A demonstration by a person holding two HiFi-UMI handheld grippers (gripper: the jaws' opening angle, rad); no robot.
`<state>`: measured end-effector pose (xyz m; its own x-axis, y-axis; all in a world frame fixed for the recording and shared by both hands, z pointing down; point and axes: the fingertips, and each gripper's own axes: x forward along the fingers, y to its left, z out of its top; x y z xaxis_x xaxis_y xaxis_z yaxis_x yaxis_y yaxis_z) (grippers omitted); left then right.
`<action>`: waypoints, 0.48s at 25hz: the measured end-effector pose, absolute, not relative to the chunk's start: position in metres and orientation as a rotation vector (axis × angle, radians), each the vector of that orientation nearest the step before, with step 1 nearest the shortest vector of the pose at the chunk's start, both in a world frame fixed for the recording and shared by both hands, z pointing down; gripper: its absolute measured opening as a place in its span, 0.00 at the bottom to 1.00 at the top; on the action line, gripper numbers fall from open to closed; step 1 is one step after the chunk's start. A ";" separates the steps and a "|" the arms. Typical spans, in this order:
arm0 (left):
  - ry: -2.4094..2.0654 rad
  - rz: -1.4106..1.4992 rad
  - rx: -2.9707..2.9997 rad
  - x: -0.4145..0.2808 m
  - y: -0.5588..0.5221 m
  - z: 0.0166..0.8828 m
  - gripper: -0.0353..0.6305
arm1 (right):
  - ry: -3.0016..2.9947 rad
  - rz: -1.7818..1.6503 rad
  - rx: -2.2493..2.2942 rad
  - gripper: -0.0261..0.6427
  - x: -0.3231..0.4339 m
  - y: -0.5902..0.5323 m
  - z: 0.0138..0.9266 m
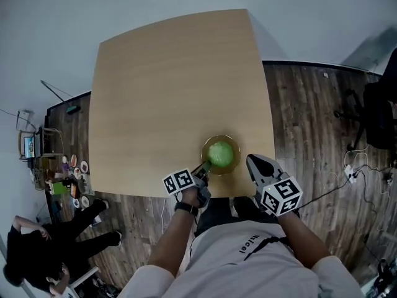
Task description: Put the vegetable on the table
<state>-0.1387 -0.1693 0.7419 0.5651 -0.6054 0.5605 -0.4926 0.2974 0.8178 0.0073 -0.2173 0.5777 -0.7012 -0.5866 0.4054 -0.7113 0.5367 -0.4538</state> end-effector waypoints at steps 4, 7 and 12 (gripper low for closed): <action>-1.024 -0.063 1.338 -0.139 -0.191 0.759 0.13 | -2.529 0.925 1.131 0.06 0.004 -0.231 0.589; -0.995 -0.052 1.349 -0.138 -0.202 0.765 0.13 | -2.510 0.938 1.147 0.06 0.001 -0.237 0.595; -0.954 -0.044 1.367 -0.132 -0.216 0.772 0.13 | -2.482 0.961 1.166 0.06 0.001 -0.242 0.604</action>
